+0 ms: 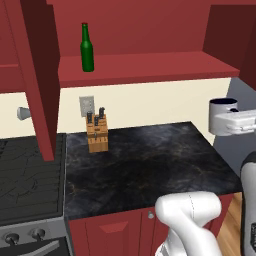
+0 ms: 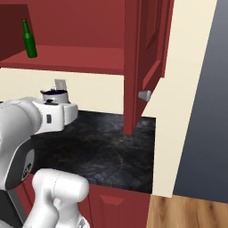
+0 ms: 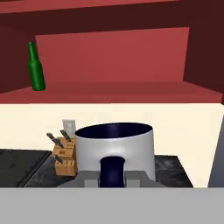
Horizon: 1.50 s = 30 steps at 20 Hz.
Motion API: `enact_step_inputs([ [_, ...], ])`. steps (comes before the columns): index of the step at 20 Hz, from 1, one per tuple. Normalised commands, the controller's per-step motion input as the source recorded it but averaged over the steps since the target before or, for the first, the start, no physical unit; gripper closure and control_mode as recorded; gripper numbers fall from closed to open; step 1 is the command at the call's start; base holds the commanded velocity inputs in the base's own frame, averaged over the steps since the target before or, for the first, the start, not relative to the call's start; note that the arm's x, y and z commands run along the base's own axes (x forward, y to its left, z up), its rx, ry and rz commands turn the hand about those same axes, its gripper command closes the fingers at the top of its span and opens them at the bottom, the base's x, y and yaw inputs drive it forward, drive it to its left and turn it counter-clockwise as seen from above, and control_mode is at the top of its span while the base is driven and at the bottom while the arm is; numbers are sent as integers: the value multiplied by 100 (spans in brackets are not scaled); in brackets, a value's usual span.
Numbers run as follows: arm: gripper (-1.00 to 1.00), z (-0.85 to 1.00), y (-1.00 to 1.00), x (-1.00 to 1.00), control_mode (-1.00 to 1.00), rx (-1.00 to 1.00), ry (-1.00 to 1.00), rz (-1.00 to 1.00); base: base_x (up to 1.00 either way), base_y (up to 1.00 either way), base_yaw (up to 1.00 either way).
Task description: Open the cabinet directly in front. Then move the beer and the mug to the dining counter with the jar on it.
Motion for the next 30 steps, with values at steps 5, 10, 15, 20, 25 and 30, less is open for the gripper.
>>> enact_step_inputs([
  [5,100,0,0,-10,-100,0,-18,0,0,0,0],
  [10,100,-5,1,-19,-100,0,1,0,0,0,0],
  [15,100,-49,10,-86,-100,0,15,6,0,0,0],
  [20,100,-30,12,-43,-100,0,9,13,0,0,0],
  [25,100,0,-2,0,-100,4,-49,0,0,0,0],
  [30,100,0,8,11,-100,0,-37,-1,0,0,0],
])
